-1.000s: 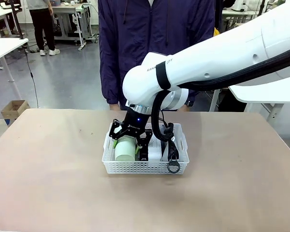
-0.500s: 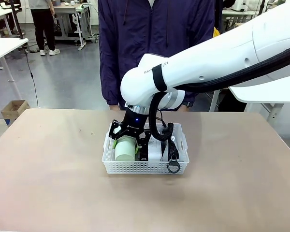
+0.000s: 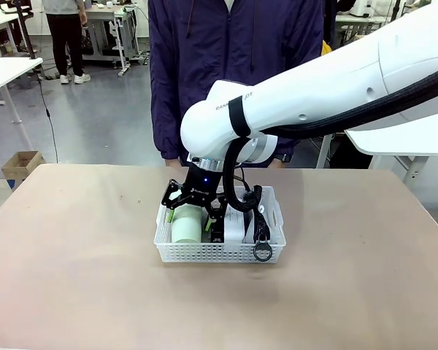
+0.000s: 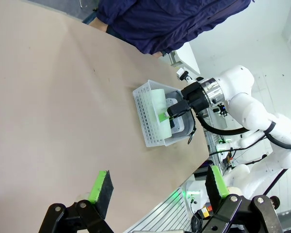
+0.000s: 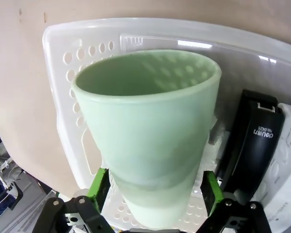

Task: Efficiently arrange items inside the basket to fit them all.
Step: Pick up the Reusable plastic cup and place it inside the Organizing basket.

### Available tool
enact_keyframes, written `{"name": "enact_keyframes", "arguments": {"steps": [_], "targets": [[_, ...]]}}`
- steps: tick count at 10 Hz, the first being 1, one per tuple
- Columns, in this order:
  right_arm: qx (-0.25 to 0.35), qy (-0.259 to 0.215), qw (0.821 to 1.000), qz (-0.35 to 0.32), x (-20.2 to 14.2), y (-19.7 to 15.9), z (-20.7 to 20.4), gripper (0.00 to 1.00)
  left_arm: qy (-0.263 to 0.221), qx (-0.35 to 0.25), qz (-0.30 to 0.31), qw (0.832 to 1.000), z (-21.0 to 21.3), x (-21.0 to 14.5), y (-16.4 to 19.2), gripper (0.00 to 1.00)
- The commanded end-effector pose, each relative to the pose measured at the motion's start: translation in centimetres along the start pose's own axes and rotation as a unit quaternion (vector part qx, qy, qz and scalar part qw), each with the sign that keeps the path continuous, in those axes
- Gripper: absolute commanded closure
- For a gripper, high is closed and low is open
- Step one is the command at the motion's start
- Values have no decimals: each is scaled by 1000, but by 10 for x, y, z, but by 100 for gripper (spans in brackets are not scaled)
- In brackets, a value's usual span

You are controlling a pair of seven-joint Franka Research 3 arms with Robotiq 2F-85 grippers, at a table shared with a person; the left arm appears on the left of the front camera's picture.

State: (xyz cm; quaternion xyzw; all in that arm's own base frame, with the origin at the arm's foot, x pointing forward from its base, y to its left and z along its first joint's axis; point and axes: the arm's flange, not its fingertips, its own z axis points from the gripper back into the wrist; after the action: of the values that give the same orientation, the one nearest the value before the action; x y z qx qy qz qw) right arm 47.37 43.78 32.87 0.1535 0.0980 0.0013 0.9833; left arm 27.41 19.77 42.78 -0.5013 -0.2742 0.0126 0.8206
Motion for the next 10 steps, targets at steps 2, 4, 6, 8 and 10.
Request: {"name": "enact_keyframes", "arguments": {"steps": [2,4,6,8,10], "targets": [[5,-12,1000,-3,-5,-1,13,0,-9,-10,-10,1000,-1,1,-1,0],[35,-5,999,14,-17,-11,39,0,-9,-10,-10,1000,-1,1,-1,0],[96,9,995,24,-39,-47,93,0,-9,-10,-10,1000,-1,1,-1,0],[167,23,984,54,-66,-101,135,0,-9,-10,-10,1000,-1,1,-1,0],[260,17,963,72,-102,-187,178,0,-9,-10,-10,1000,-1,1,-1,0]]}}
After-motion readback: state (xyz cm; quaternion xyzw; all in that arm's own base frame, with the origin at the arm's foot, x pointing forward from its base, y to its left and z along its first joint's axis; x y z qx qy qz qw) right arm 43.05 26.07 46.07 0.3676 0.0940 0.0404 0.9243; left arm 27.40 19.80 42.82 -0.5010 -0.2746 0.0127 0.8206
